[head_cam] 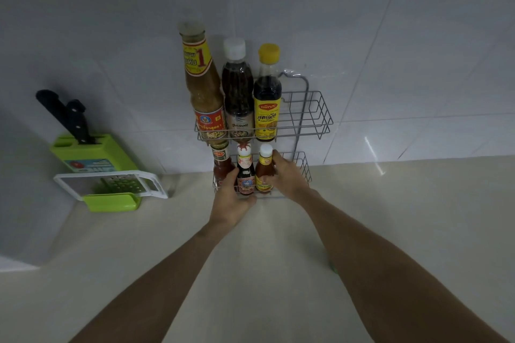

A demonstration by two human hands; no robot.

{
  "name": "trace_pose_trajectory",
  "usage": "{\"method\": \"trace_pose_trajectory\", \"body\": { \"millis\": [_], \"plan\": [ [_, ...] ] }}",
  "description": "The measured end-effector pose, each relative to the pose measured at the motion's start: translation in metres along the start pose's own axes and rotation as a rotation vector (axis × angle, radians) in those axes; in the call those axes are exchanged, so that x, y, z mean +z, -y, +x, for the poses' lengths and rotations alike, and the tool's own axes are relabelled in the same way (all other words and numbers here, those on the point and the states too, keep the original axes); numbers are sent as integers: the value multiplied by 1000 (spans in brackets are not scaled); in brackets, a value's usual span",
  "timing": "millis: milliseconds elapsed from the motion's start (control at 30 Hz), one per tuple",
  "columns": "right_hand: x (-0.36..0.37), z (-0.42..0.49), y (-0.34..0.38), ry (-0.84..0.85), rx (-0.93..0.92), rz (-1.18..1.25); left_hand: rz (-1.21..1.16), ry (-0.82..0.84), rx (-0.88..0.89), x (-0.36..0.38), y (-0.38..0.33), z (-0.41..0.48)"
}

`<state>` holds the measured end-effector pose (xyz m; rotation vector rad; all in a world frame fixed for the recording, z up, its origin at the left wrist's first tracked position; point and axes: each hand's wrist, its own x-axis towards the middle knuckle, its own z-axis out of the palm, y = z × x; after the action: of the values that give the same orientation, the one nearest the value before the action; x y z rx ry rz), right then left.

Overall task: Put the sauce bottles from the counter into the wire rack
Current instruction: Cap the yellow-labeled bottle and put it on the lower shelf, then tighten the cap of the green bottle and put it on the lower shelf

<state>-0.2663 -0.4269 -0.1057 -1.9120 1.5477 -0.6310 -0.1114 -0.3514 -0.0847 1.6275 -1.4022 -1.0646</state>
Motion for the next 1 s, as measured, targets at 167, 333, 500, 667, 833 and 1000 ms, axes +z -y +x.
{"method": "trace_pose_trajectory", "body": {
  "millis": [167,333,500,667,833,1000],
  "plan": [
    [2,1,-1,21,23,-5,79,-12,-21,-2,6,5],
    [2,-3,5,43,74,15,68,-21,-25,1,5,5],
    [-16,-25,7,16,92,59,95,-11,-19,-3,3,-2],
    [-66,-78,-17,-225,21,124,83,17,-5,16,1,-29],
    [-93,-149,-82,-240,141,-52,199,321,81,67,5,-70],
    [-85,-202,-133,120,267,-199,291,561,99,125,3,-92]
  ]
}}
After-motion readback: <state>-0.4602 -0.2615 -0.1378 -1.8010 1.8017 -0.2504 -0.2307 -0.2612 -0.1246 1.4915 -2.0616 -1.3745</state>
